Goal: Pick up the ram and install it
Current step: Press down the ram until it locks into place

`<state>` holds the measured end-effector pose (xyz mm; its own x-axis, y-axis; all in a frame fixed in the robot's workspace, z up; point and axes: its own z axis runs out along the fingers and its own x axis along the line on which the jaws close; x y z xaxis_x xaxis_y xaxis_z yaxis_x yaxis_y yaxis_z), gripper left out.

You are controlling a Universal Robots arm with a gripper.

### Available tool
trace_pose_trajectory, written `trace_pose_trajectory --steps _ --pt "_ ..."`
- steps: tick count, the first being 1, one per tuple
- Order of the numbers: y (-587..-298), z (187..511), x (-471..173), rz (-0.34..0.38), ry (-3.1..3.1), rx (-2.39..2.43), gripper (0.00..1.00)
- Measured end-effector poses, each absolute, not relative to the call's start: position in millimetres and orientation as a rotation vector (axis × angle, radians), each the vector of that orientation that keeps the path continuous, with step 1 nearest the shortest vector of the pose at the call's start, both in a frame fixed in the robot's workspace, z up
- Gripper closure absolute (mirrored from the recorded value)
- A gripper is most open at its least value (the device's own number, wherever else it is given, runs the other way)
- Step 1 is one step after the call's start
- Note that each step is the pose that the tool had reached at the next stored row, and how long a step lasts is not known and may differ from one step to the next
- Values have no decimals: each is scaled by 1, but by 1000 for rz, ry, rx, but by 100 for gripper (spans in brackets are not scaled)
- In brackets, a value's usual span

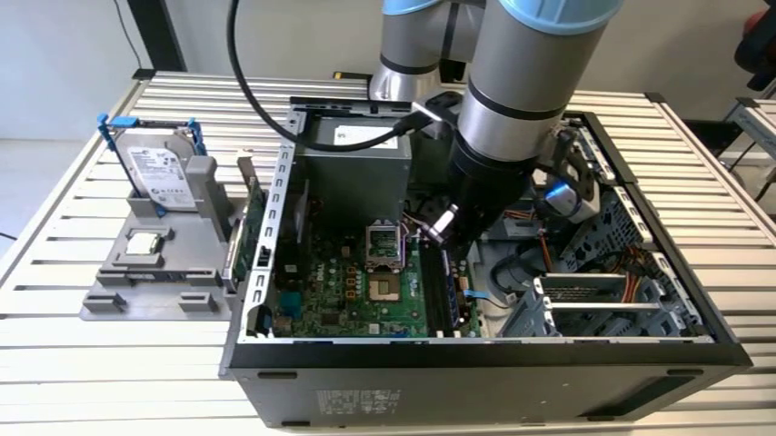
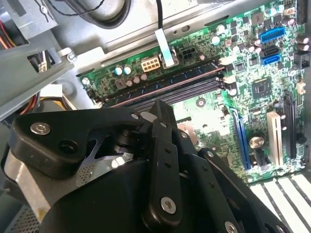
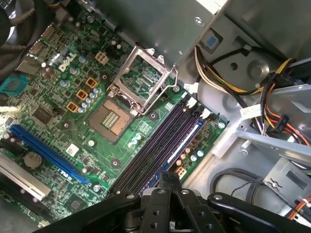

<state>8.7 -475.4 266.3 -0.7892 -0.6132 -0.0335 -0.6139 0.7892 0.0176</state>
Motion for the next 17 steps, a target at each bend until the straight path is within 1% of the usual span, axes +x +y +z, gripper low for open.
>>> trace_pose_trajectory --steps 17 --pt "-475 266 9 45 2882 -1187 100"
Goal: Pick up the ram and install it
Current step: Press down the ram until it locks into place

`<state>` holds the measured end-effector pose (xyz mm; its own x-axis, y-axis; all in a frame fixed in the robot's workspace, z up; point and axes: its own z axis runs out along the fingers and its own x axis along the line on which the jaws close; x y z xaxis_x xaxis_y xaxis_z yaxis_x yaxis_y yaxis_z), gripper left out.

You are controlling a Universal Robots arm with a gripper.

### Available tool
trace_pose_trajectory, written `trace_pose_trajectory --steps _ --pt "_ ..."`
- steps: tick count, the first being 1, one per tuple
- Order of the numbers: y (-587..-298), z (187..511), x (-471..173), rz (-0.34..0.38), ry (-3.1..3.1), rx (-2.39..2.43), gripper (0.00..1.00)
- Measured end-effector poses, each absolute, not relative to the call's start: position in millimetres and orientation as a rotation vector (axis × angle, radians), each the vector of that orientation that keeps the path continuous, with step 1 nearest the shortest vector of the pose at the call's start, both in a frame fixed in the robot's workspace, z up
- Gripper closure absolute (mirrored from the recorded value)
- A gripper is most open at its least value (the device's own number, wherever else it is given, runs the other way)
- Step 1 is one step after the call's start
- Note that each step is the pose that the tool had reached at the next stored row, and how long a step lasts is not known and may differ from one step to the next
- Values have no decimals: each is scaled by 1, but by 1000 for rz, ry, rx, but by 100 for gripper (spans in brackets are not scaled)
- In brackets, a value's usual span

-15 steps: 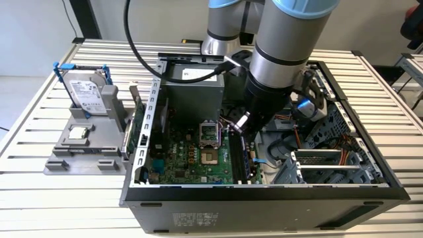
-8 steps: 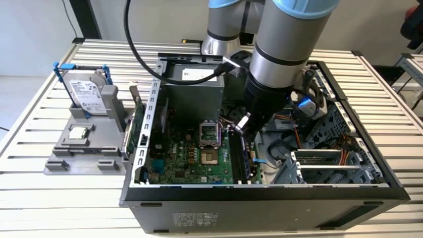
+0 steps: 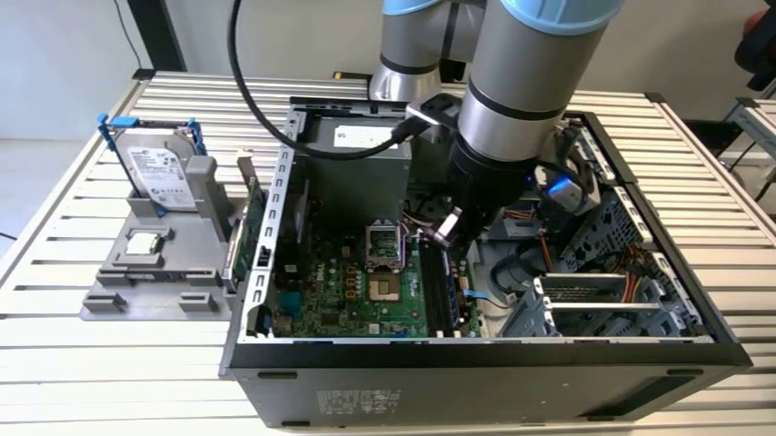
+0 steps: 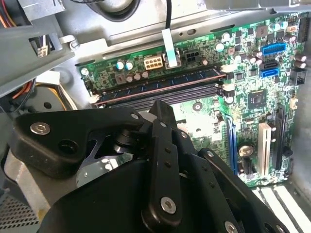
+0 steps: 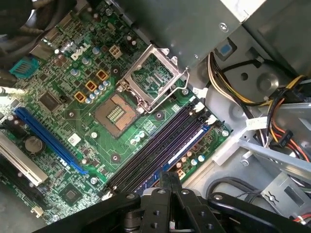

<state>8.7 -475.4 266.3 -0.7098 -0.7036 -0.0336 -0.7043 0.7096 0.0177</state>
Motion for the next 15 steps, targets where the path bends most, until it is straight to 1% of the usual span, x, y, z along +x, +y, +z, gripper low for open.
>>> trace_pose_trajectory --steps 15 --pt "-475 266 9 48 2793 -1389 100"
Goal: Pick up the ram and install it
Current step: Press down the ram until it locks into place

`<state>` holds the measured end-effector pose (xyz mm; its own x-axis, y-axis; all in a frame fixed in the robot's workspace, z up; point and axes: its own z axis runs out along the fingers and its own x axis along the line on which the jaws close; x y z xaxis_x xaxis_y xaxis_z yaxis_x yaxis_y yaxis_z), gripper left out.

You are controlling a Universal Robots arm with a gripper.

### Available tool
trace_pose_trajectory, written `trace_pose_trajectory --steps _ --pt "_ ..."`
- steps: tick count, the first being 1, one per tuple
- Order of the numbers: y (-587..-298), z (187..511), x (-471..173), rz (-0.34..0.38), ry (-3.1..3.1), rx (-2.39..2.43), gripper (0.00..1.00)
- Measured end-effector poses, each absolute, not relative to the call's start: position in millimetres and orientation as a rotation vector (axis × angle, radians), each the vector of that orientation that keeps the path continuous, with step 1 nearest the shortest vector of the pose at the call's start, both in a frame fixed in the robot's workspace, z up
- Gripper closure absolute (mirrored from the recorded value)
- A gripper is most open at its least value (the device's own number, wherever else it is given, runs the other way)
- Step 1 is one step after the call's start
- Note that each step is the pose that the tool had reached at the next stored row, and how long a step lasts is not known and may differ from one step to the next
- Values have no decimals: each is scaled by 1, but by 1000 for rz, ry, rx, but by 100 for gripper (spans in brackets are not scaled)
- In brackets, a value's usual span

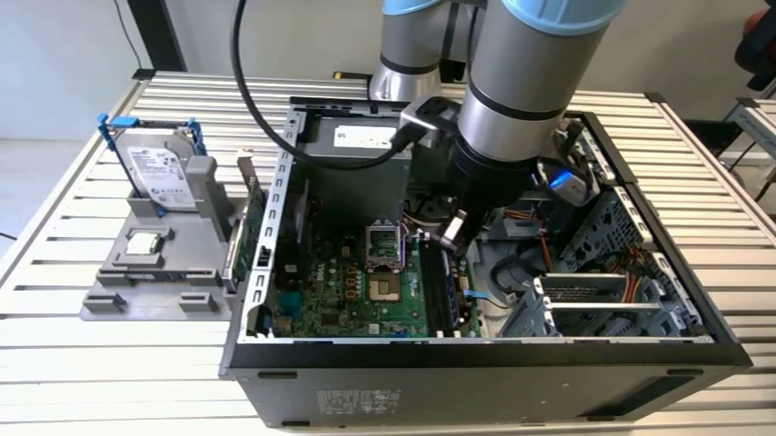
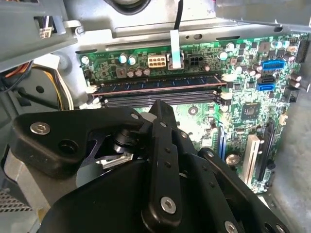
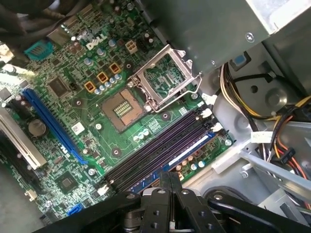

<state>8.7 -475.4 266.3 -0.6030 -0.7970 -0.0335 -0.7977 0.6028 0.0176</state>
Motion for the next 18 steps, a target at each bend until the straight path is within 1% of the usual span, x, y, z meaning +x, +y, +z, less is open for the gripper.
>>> trace_pose_trajectory --steps 9,18 --pt "-475 266 9 48 2755 -1463 100" --pt "-475 264 9 50 2649 -1651 100"
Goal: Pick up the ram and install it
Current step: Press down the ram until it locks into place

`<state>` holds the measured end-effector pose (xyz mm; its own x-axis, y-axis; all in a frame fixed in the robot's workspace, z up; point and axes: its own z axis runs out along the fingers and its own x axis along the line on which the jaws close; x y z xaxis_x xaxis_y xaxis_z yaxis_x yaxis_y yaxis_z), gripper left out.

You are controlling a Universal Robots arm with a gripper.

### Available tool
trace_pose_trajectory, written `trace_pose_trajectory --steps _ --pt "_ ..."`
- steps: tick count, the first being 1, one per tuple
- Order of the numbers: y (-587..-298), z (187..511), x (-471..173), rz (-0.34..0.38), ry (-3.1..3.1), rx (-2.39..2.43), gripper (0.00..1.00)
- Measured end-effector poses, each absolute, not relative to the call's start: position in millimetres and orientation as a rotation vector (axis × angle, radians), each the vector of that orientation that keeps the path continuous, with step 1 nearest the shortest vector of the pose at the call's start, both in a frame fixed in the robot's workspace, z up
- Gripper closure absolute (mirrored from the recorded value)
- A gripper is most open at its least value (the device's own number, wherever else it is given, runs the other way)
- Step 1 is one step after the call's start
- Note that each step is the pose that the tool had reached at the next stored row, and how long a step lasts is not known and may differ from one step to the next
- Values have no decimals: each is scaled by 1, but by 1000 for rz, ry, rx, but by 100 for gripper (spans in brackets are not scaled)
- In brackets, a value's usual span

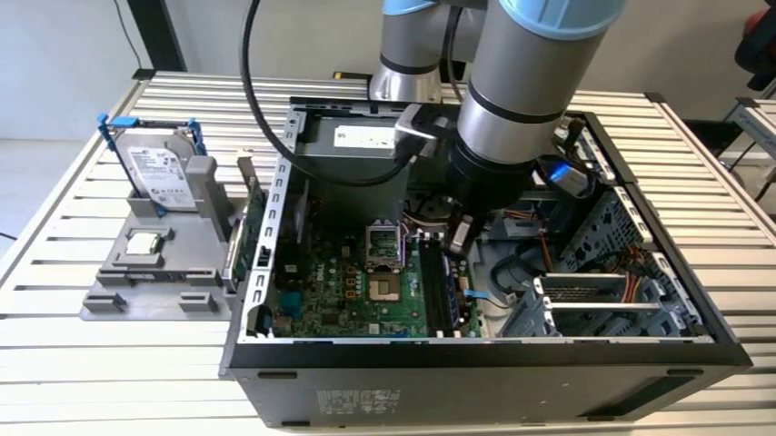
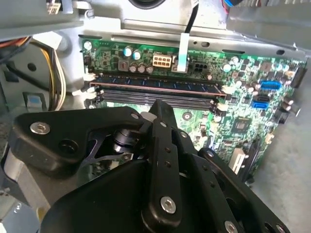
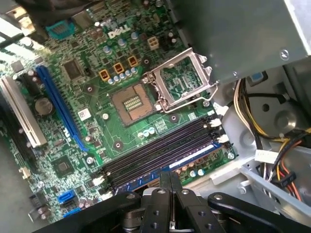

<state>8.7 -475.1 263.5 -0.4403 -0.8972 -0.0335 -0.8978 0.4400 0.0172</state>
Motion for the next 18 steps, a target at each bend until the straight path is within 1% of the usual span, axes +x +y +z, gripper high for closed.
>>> trace_pose_trajectory --steps 18 --pt "-475 263 9 48 2459 -1920 100"
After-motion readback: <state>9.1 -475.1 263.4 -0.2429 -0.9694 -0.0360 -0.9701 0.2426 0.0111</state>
